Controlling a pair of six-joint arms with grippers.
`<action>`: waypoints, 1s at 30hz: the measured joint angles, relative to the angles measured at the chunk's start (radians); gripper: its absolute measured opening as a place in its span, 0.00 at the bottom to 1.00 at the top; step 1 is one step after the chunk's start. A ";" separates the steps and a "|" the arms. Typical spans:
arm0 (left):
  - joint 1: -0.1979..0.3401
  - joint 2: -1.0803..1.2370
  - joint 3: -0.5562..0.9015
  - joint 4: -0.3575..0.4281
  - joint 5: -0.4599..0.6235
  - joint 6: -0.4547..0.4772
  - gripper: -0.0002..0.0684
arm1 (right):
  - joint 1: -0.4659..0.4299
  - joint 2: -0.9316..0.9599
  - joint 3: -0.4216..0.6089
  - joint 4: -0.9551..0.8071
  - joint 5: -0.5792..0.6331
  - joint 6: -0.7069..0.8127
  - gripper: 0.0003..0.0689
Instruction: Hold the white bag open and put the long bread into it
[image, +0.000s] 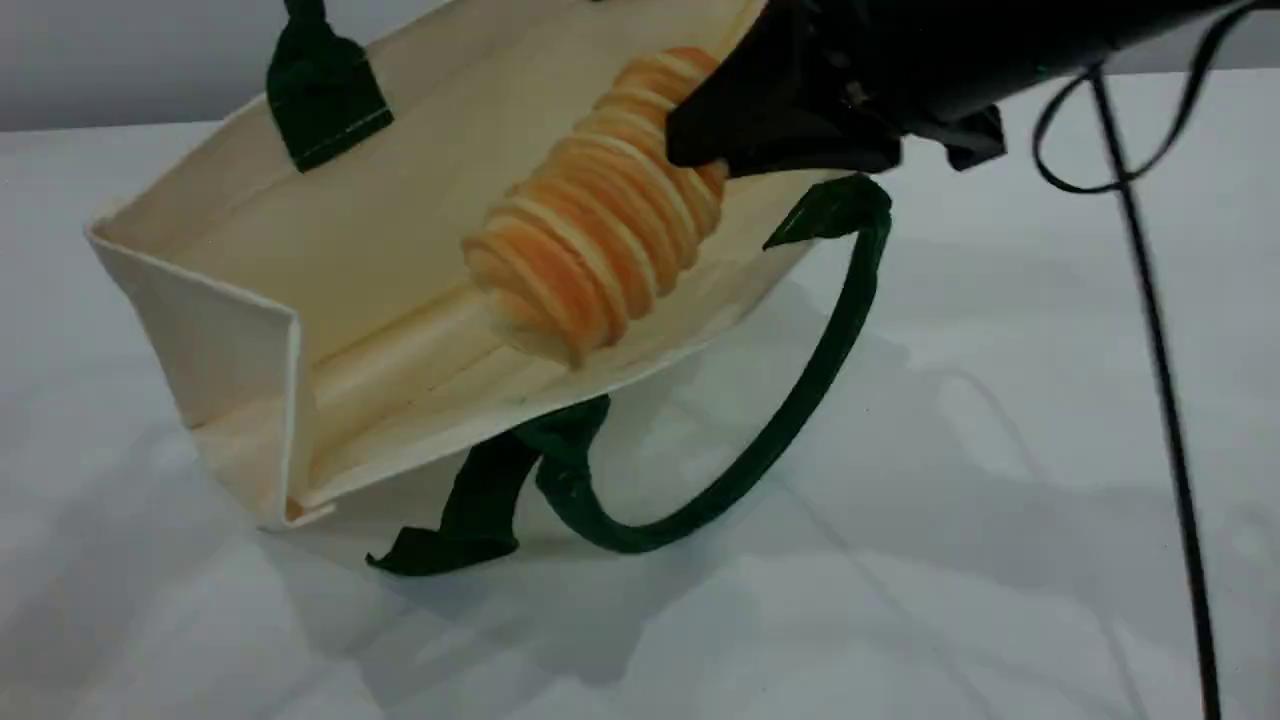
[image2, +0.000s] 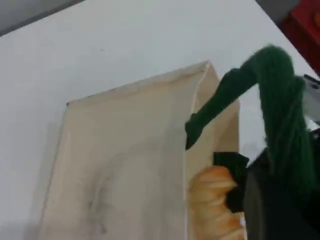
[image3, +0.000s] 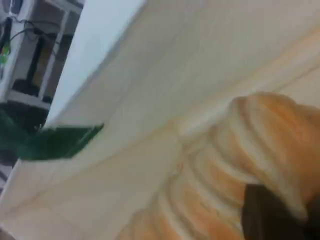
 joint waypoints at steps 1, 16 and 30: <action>0.000 0.000 0.000 -0.005 0.000 0.002 0.14 | 0.008 0.007 -0.013 -0.001 -0.001 0.000 0.08; 0.000 0.000 0.000 -0.009 0.021 0.003 0.14 | 0.083 0.144 -0.170 -0.002 -0.091 -0.097 0.13; 0.002 -0.008 0.000 -0.007 0.012 0.022 0.14 | 0.080 0.082 -0.190 -0.003 0.017 -0.131 0.85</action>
